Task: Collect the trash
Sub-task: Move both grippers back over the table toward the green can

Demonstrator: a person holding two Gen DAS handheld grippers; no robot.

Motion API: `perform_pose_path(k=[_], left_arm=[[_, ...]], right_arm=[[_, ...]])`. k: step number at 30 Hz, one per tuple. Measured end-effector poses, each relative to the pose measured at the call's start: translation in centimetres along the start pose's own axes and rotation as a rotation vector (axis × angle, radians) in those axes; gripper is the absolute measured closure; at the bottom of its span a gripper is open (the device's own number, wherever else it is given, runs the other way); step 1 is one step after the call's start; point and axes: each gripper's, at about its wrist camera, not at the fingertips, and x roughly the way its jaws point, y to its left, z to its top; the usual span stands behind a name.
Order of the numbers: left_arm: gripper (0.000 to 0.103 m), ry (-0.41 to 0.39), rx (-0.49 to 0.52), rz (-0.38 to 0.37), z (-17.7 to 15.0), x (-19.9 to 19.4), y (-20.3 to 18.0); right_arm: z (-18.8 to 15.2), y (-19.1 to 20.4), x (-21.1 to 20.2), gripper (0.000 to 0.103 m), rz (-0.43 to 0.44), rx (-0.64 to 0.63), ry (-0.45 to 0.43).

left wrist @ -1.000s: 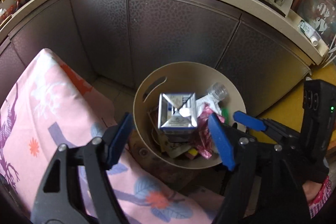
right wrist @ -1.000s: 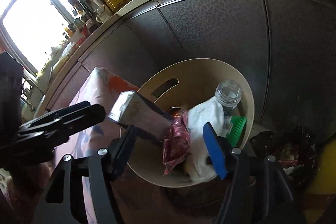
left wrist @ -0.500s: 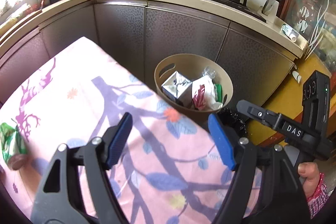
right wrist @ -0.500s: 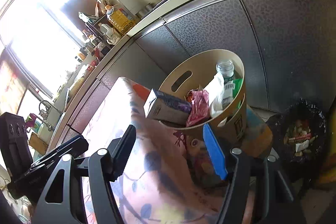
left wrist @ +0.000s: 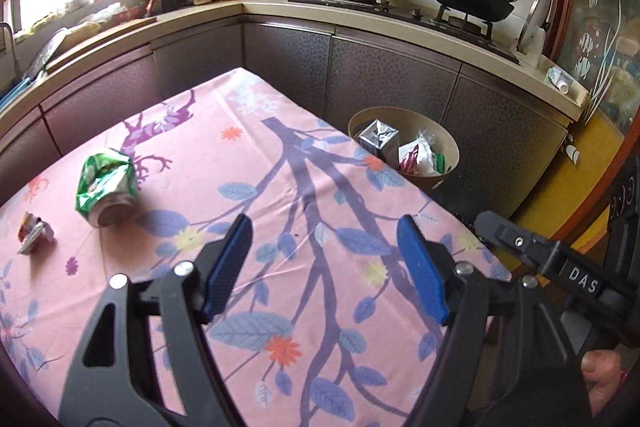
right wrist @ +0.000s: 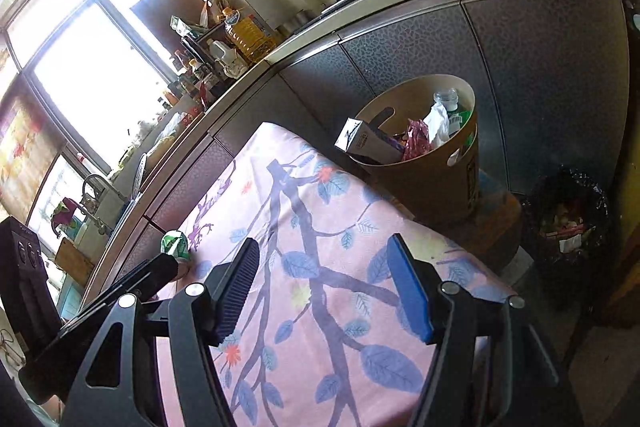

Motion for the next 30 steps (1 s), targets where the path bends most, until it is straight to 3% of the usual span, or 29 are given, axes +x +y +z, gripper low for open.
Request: perform_pose_path(k=[7,30], left_arm=[[0.031,-0.035,0.006,-0.019,-1.1,-2.6,0.3],[0.026,-0.060,-0.052,0.013,-2.7,-5.0,2.5]], right_arm=[[-0.2,2.3,-2.5,0.040,-0.014,-0.032,-0.049],[-2.0,4.9,-2.8,0.040,0.011,-0.062,-0.011]])
